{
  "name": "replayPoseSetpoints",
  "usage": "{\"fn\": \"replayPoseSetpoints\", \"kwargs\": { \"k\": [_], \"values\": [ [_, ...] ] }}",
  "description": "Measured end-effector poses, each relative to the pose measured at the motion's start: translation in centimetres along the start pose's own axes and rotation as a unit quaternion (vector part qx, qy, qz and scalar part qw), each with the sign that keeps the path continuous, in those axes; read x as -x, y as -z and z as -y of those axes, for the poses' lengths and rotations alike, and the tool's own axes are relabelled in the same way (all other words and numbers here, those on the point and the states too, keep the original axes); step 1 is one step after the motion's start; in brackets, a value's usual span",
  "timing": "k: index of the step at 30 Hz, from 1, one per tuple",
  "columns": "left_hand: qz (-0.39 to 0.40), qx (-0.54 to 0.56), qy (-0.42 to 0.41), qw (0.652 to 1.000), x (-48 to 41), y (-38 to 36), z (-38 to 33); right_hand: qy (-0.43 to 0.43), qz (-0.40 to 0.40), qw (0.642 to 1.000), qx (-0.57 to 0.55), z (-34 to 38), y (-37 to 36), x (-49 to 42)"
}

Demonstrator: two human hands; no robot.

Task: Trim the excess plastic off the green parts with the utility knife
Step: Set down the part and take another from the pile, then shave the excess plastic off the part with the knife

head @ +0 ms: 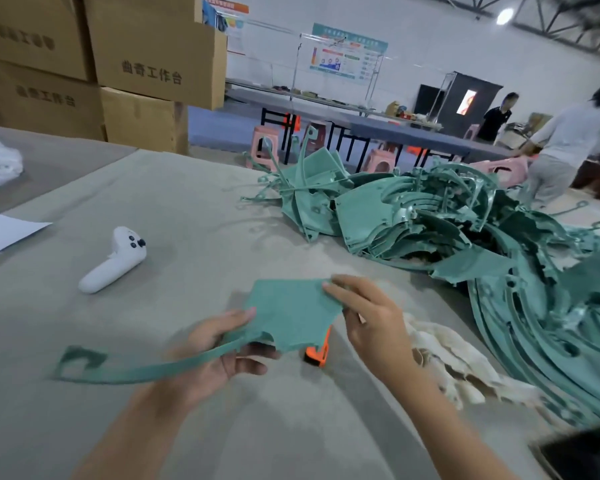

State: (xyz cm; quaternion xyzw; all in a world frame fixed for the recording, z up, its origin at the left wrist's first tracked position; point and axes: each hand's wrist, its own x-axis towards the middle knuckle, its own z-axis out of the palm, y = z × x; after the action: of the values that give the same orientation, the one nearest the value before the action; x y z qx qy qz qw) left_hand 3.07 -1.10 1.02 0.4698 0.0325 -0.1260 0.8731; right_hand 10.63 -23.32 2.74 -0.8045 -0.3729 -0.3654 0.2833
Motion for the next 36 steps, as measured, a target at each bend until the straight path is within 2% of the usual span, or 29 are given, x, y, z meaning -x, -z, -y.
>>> {"fn": "replayPoseSetpoints", "kwargs": {
  "k": [2, 4, 7, 9, 11, 16, 21, 24, 26, 29, 31, 33, 36],
  "values": [
    [-0.024, -0.042, -0.04, 0.998, 0.0, 0.2, 0.0, -0.069, -0.001, 0.997, -0.036, 0.2, -0.2, 0.4],
    [-0.057, -0.072, -0.081, 0.992, -0.1, 0.4, 0.1, -0.194, 0.021, 0.979, -0.055, 0.2, -0.4, 0.6],
    [-0.112, -0.08, -0.139, 0.981, -0.5, 0.5, 0.1, -0.329, 0.161, 0.93, 0.013, 0.0, -1.6, 0.8],
    [-0.131, -0.071, -0.161, 0.976, -0.8, 0.6, 0.0, -0.364, 0.253, 0.895, 0.054, 0.2, -2.7, 1.0],
    [-0.131, -0.067, -0.173, 0.974, -0.8, 0.4, 0.0, -0.386, 0.282, 0.876, 0.067, 0.5, -3.5, 1.1],
    [-0.122, -0.052, -0.185, 0.974, -0.7, -0.1, 0.4, -0.445, 0.24, 0.862, 0.045, -0.1, -3.3, 0.9],
    [-0.092, -0.04, -0.188, 0.977, -0.9, -0.2, 1.0, -0.562, 0.108, 0.794, -0.207, -1.4, -0.9, 1.4],
    [-0.089, -0.047, -0.195, 0.976, -1.3, -0.3, 1.4, -0.571, 0.032, 0.761, -0.306, -1.9, 0.4, 1.6],
    [-0.102, -0.049, -0.199, 0.973, -1.5, -0.2, 1.7, -0.564, 0.006, 0.75, -0.346, -1.6, 0.8, 1.9],
    [-0.131, -0.007, -0.201, 0.971, -1.8, -0.3, 1.9, -0.56, -0.032, 0.713, -0.419, -1.0, 0.9, 2.1],
    [-0.149, 0.016, -0.202, 0.968, -2.0, -0.3, 1.8, -0.553, -0.031, 0.7, -0.45, -0.3, 0.8, 2.0],
    [-0.16, 0.029, -0.196, 0.967, -2.1, -0.3, 1.5, -0.524, -0.008, 0.722, -0.452, 0.1, 0.6, 2.0],
    [-0.142, 0.035, -0.182, 0.972, -2.0, 0.0, 1.3, -0.454, 0.026, 0.791, -0.409, 0.6, 0.5, 2.0]
  ]
}}
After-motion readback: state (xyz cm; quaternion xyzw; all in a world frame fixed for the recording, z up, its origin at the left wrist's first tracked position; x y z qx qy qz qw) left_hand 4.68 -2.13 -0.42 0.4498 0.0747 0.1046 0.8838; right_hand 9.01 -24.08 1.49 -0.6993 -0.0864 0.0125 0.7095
